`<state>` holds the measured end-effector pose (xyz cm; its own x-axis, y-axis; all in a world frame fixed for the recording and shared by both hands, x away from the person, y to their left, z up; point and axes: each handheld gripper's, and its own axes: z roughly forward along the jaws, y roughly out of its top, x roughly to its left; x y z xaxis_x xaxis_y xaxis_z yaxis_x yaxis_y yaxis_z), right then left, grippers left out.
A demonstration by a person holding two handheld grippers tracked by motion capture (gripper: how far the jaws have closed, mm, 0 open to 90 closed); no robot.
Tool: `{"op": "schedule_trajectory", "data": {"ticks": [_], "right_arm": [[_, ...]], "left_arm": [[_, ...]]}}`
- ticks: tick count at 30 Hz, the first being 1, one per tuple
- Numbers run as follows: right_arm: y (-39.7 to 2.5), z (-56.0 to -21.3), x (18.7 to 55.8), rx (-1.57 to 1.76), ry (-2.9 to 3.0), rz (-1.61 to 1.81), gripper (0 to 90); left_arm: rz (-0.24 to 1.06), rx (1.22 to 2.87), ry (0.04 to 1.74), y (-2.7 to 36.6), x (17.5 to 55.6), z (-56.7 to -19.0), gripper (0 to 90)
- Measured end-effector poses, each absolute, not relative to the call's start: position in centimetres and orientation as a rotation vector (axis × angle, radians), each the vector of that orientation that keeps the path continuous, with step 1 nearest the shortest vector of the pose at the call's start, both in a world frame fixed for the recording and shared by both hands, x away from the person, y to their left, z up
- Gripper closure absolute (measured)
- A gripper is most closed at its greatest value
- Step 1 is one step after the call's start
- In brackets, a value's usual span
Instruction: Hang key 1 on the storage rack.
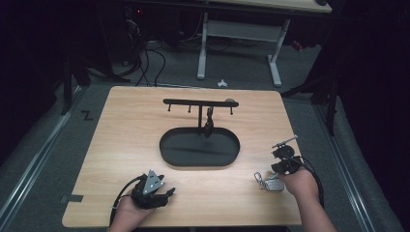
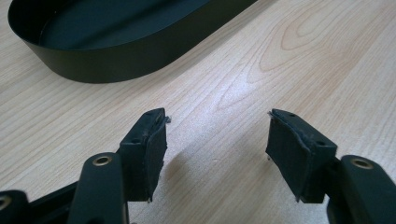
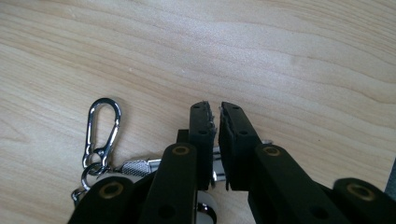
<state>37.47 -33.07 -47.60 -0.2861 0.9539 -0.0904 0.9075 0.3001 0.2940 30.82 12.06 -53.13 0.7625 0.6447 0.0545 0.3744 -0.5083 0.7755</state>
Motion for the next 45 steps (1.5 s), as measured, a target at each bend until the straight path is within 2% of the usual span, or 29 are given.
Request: {"op": "schedule_trajectory", "data": {"ticks": [6,19,25,27,28,32,40,45], "right_arm": [[-32.8,-48.5,36.8,1.683,2.38,0.22,83.3],[-32.9,-48.8,32.1,1.641,2.487,0.207,81.7],[-32.7,-47.9,31.7,1.652,2.461,0.286,75.0],[-32.1,-47.4,31.8,1.647,2.461,0.328,70.4],[-31.5,-47.1,31.9,1.651,2.453,0.341,65.4],[-30.0,-46.9,32.3,1.663,2.469,0.383,58.1],[-28.3,-48.0,33.4,1.698,2.477,0.345,51.1],[-28.9,-48.6,33.5,1.766,2.463,0.304,54.4]], "left_arm": [[0.436,2.154,0.76,12.3,30.9,-53.1,38.0],[0.431,2.17,0.757,11.8,30.7,-53.2,38.0],[0.435,2.174,0.747,11.5,30.7,-53.2,38.0],[0.437,2.174,0.744,11.5,30.7,-53.2,38.0],[0.436,2.174,0.744,11.5,30.7,-53.2,38.0],[0.436,2.172,0.743,11.6,30.7,-53.1,38.0],[0.44,2.167,0.74,11.8,30.7,-53.1,38.0],[0.44,2.163,0.743,11.9,30.8,-53.0,38.0]]}}
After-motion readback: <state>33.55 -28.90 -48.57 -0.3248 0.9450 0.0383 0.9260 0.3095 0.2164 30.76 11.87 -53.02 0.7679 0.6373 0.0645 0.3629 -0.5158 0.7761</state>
